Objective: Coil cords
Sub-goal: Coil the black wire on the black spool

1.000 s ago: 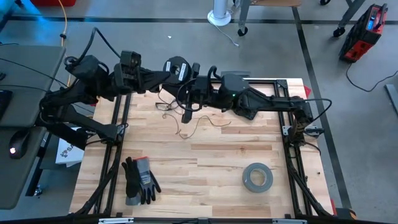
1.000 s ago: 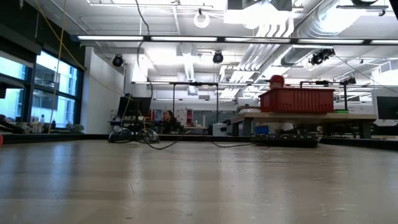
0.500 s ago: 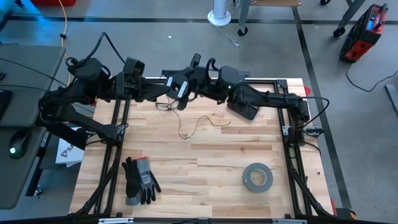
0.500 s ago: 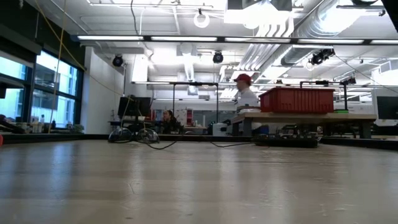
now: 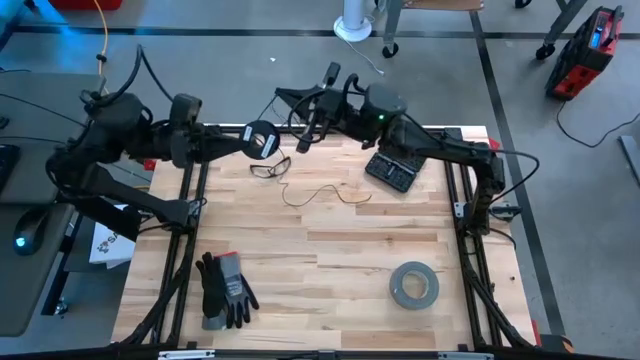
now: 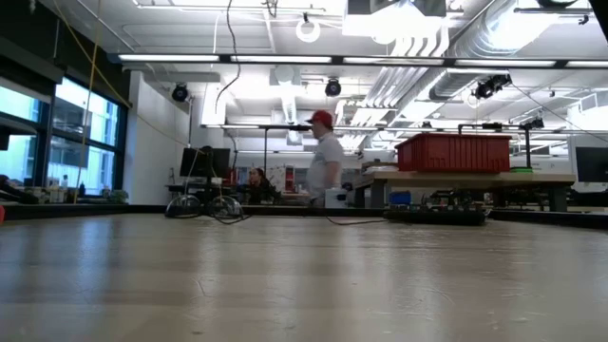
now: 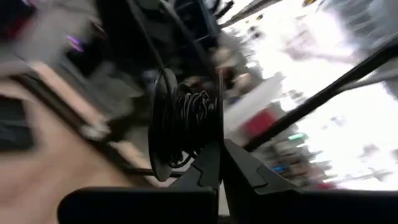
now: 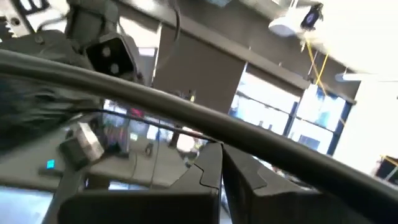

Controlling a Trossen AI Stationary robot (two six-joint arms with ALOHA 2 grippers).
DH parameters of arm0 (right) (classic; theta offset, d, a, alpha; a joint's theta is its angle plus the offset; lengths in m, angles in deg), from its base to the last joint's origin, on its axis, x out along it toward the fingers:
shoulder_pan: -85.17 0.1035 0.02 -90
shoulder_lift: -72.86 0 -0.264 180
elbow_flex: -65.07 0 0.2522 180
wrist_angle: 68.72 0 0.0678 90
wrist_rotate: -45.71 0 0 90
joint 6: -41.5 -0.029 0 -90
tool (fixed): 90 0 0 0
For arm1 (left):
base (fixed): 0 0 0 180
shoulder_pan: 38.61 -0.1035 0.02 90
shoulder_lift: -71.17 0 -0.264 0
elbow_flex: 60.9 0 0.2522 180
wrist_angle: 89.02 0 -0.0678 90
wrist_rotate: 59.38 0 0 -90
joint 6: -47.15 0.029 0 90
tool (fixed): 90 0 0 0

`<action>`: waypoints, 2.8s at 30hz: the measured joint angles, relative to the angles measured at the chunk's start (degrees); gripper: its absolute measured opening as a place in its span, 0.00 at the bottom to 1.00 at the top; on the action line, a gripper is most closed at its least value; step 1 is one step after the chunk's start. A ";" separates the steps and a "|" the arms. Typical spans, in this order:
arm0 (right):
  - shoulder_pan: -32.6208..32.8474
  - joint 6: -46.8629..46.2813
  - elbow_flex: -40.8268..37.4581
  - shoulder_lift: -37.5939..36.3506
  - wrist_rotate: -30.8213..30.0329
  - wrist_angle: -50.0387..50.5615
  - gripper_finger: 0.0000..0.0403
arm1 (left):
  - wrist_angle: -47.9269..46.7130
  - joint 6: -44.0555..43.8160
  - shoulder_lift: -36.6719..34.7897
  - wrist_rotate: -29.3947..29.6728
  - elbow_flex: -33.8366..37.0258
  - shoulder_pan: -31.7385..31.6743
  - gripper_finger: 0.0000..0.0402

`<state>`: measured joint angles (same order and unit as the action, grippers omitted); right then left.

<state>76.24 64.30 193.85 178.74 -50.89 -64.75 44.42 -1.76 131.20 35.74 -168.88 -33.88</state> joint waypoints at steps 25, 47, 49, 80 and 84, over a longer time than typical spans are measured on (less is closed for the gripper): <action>1.88 -20.48 0.04 -6.98 0.50 21.47 0.04 | 9.02 70.02 3.90 20.66 0.09 1.55 0.00; 2.72 -27.37 -0.02 -5.27 6.15 29.13 0.33 | 17.76 68.53 3.90 19.74 0.02 3.38 0.00; 2.72 -27.47 -0.02 -5.24 6.15 29.05 0.33 | 17.72 68.53 3.98 19.56 0.02 3.37 0.00; 2.72 -25.32 -0.01 -5.24 5.98 33.92 0.18 | 17.66 68.69 3.96 19.57 0.02 3.34 0.00; 2.72 -24.23 -0.01 -5.26 5.96 34.34 0.07 | 17.66 69.98 3.94 20.51 0.02 3.34 0.00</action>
<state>78.96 40.07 193.83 173.47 -44.93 -30.41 62.09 68.22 135.14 56.25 -168.85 -30.53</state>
